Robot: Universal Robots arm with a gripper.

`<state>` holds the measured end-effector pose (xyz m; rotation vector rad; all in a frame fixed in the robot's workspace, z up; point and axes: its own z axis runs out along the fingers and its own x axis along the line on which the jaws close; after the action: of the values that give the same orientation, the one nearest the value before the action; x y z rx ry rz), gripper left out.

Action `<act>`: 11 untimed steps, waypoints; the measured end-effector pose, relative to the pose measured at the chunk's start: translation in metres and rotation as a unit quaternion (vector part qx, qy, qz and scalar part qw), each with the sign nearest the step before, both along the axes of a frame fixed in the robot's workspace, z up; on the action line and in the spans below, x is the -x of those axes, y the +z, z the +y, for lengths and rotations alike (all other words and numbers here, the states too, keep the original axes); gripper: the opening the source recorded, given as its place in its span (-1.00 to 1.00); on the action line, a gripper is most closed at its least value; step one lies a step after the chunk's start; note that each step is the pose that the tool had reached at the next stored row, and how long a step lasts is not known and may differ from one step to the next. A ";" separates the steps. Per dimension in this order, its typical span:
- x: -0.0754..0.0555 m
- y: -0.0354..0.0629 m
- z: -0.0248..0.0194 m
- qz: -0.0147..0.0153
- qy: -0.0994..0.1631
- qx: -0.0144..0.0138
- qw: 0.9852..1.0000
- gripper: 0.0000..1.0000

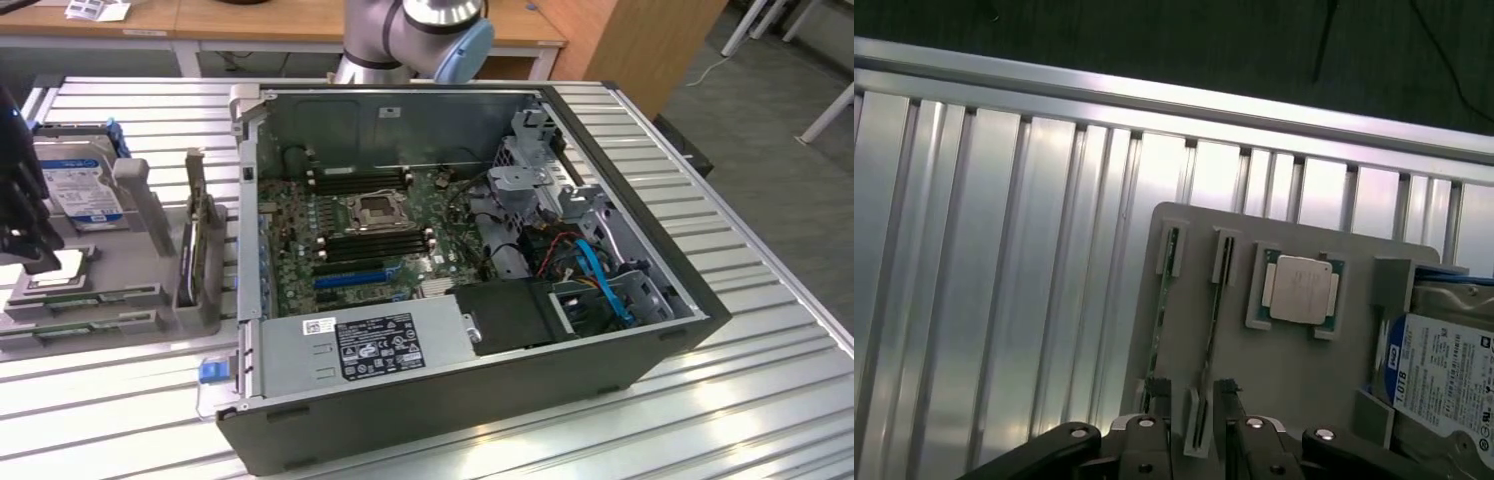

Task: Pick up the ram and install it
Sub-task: 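Pick up the ram and move it above insertion slot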

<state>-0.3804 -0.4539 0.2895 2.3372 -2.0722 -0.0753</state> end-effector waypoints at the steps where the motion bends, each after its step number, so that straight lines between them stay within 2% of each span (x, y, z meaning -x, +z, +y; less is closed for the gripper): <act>1: 0.000 -0.0018 0.0000 0.000 0.000 0.000 1.000 -0.38; 11: -0.001 -0.0201 0.0000 0.000 0.000 0.000 1.000 -0.38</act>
<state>-0.3791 -0.4539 0.2694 2.3373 -2.0722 -0.0753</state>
